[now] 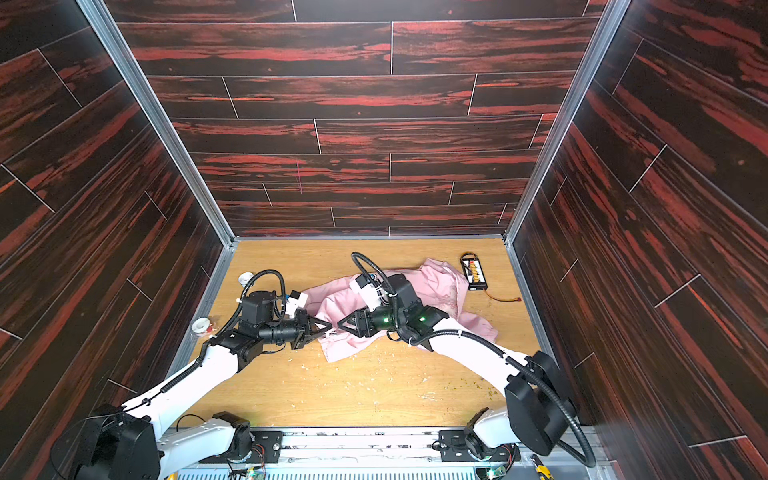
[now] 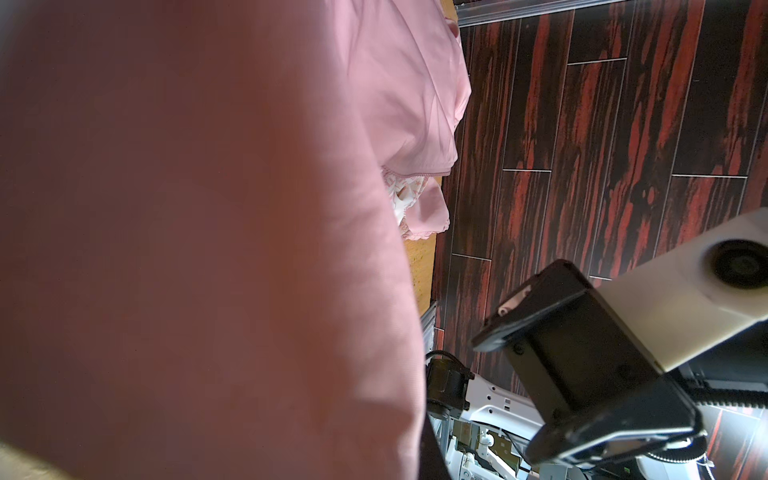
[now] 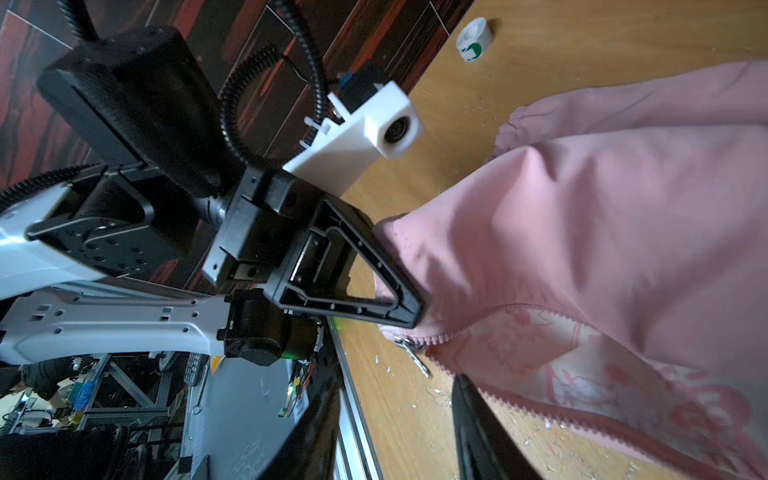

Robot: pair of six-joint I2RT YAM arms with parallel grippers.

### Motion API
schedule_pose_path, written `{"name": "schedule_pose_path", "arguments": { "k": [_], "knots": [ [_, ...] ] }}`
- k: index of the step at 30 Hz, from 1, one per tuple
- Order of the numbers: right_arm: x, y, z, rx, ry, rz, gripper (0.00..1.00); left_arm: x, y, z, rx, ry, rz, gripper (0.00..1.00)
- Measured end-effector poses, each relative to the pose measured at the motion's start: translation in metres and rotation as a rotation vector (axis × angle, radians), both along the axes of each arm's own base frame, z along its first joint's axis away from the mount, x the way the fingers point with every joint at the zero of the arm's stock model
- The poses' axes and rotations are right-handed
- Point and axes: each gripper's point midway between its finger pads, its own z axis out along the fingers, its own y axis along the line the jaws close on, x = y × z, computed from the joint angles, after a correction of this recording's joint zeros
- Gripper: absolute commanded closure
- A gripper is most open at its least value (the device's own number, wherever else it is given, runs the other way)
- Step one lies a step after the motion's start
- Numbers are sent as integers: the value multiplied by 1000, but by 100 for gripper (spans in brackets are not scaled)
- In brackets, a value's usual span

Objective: Zip up the jacket
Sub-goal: 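Bring the right gripper with its zipper edge toward the left gripper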

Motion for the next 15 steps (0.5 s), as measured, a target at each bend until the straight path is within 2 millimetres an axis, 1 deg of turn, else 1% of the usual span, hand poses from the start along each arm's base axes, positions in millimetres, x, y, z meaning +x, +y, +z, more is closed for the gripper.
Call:
{"name": "schedule_pose_path", "arguments": {
  "k": [5,9,15],
  "knots": [
    [-7,9,-13,-20,24,23,54,0,0,1,-1,0,-2,100],
    [-8,11,-18,-28,32,27,55,-1,0,0,-1,3,-3,100],
    [-8,15,-26,-37,42,34,60,-1,0,1,-1,3,-3,100]
  ]
}}
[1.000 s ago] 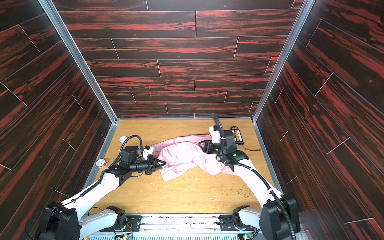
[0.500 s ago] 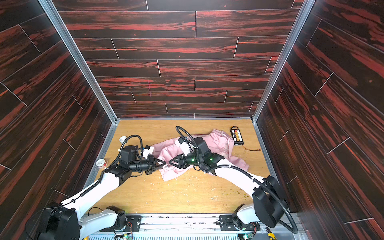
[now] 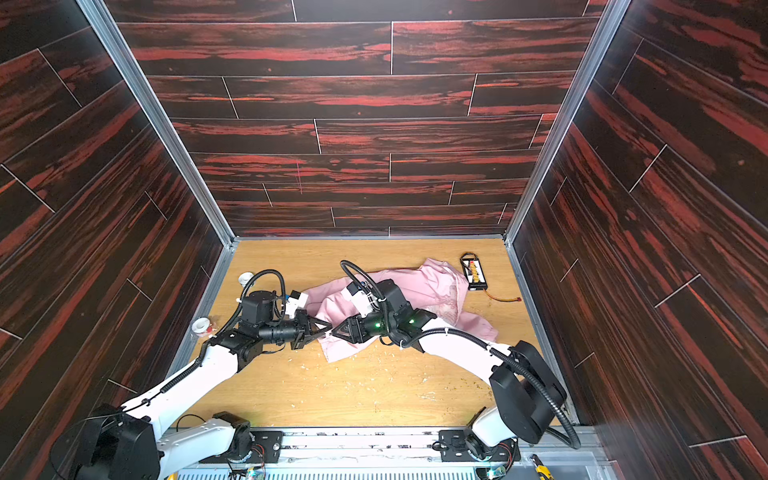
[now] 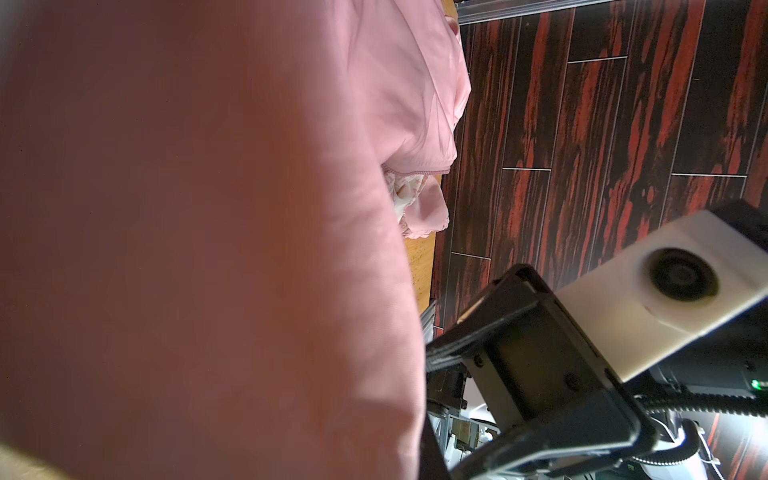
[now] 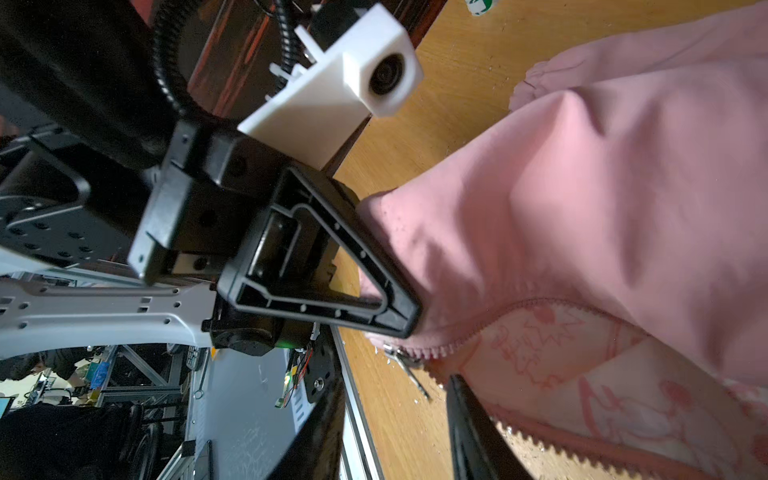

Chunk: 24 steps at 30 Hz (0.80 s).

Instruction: Zip up the jacket

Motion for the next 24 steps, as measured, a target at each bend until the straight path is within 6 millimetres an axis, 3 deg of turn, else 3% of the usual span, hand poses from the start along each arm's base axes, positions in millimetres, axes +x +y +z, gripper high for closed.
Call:
{"name": "schedule_pose_path", "arguments": {
  "k": [6,17,24],
  "knots": [
    [-1,2,-7,-12,11,4,60,-1,0,3,-3,-8,0,100],
    [-4,5,-6,-5,12,13,76,-1,0,3,-4,-8,-2,100],
    [-6,7,-5,-2,13,19,78,-2,0,4,-5,-12,-1,100]
  ]
}}
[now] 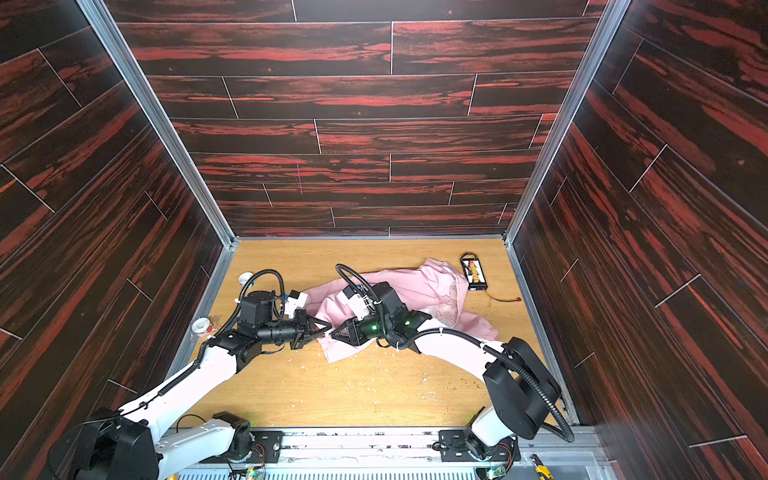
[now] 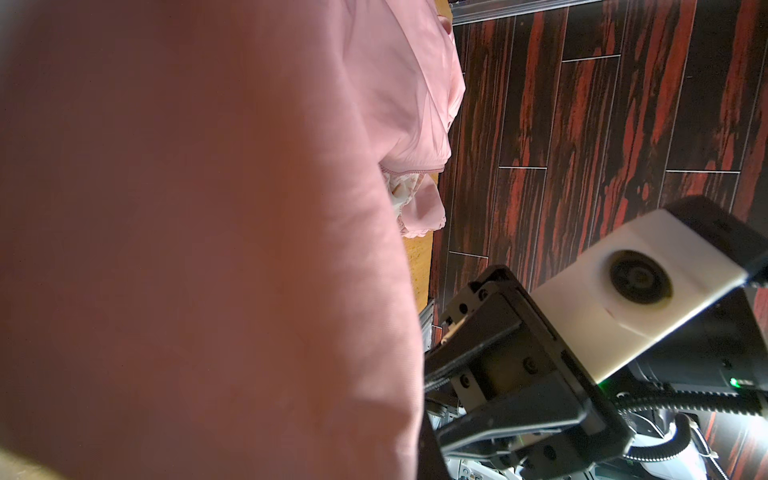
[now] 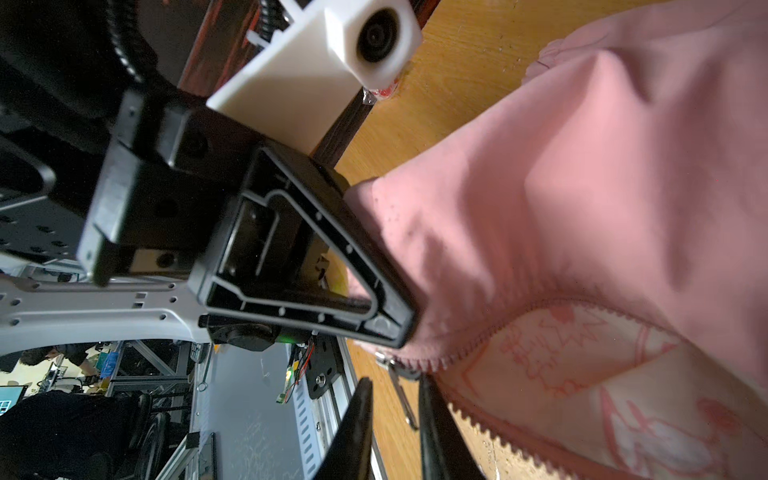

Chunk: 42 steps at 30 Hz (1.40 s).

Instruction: Zip up the jacket

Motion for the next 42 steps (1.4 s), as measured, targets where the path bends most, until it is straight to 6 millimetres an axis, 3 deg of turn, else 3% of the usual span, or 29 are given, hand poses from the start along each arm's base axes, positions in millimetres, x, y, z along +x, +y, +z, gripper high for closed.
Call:
{"name": "schedule_pose_path", "arguments": {
  "k": [7,14,42],
  "knots": [
    [1,0,0,-2,4,-7,84,0,0,1,-1,-3,0,100],
    [0,1,0,0,10,-12,100,-1,2,3,4,-8,10,100],
    [14,-2,-10,-71,-45,-123,100,-4,8,0,30,0,31,100]
  ]
}}
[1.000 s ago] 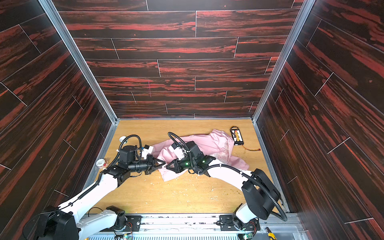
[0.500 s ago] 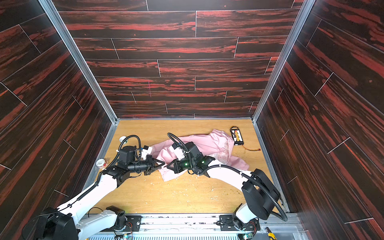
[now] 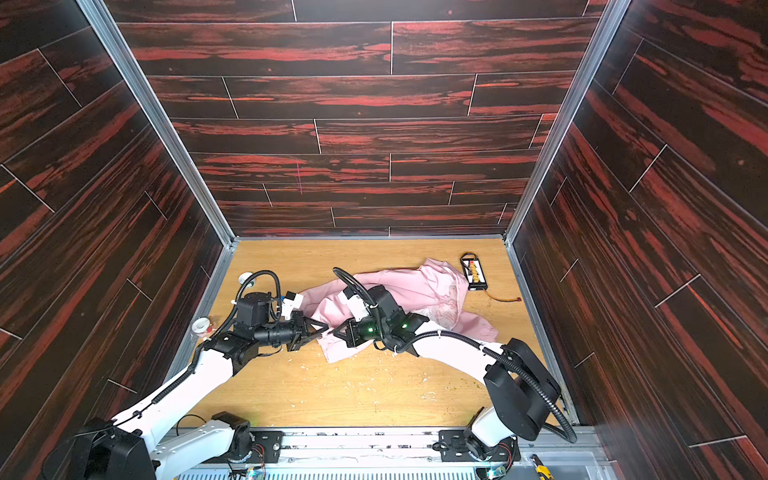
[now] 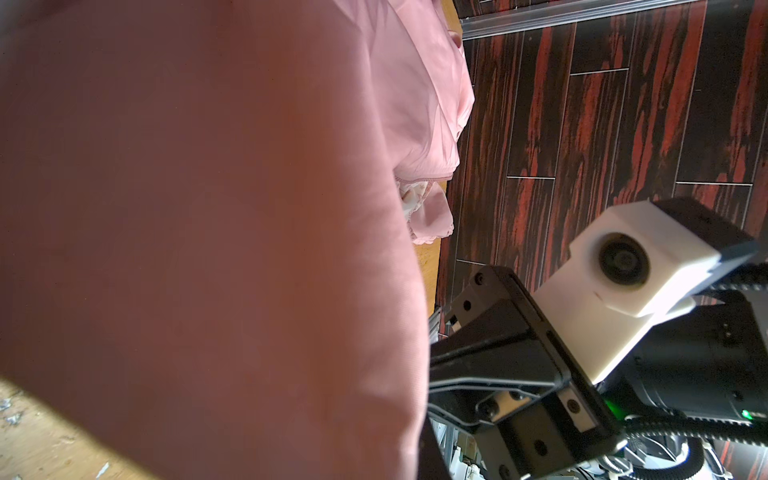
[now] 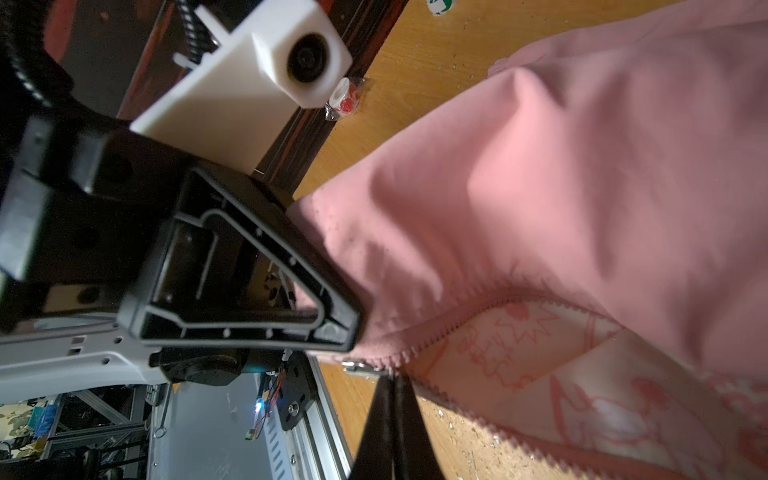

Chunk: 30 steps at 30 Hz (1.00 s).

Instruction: Zip up the jacket

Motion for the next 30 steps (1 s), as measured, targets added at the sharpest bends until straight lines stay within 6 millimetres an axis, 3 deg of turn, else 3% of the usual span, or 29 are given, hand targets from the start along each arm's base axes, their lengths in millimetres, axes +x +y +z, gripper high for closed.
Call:
{"name": "schedule_pose_path", "arguments": {
  "k": [11,12,17,19,24,30],
  "knots": [
    [0,0,5,6,-14,-6,100,1,3,3,-2,-14,8,100],
    [0,0,5,7,-12,-5,100,1,3,3,-3,-13,8,98],
    [1,-2,3,-1,-4,-14,100,-1,2,4,-10,-13,-5,66],
    [1,-3,1,-7,3,-19,100,-1,1,5,-14,-17,-11,60],
    [3,-3,4,-11,7,-25,100,0,2,7,-5,-47,-14,53],
    [7,1,17,12,-3,-32,100,1,3,10,40,-136,-13,52]
  ]
}}
